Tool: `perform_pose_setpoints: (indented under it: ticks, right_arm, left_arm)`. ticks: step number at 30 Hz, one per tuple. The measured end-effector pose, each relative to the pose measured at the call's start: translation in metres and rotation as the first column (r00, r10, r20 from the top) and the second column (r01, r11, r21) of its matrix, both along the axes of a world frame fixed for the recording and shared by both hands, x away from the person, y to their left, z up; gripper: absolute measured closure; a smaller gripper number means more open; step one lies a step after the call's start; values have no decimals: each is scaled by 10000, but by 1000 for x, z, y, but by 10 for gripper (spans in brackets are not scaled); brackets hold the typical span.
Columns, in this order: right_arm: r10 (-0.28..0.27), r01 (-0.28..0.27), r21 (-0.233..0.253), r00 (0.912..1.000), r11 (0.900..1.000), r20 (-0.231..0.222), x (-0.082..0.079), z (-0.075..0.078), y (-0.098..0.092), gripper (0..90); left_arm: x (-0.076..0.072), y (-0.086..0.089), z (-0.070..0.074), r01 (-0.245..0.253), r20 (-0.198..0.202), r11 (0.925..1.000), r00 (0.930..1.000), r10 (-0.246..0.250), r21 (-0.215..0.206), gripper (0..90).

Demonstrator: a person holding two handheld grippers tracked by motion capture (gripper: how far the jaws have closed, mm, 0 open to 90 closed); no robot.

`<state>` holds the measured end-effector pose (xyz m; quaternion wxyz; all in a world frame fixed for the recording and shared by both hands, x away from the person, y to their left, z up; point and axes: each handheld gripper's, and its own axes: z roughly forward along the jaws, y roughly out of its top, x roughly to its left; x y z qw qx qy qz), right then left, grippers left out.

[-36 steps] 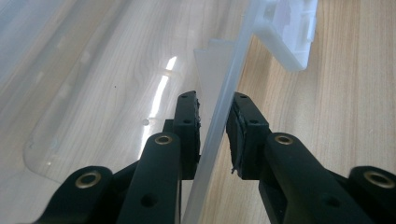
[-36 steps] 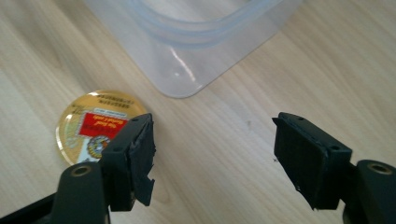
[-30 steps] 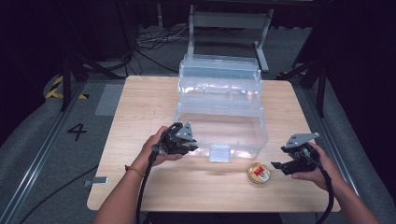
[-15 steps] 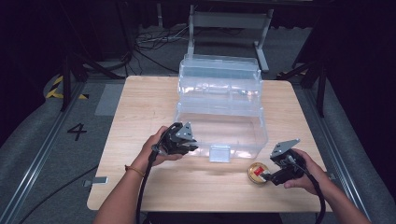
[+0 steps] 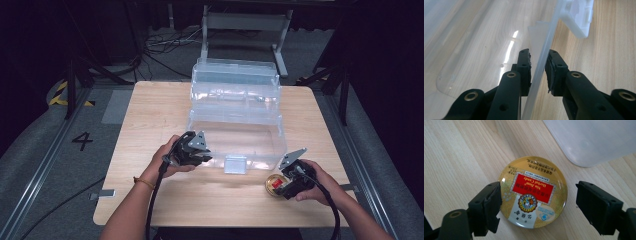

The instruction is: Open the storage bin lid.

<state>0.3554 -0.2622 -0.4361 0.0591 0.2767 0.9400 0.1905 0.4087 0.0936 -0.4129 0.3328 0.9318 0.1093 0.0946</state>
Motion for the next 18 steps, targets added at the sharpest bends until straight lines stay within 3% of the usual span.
perform_pose_setpoints:
  ticks: [8,18]
  right_arm:
    - [43,-43,26,10000,10000,-63,1,0,5,210]
    - [332,-333,-16,9983,9994,-488,-2,1,9,194]
  left_arm:
    - [0,0,0,13,26,10000,10000,-13,-11,751]
    - [0,0,0,21,35,10000,10000,-21,-12,750]
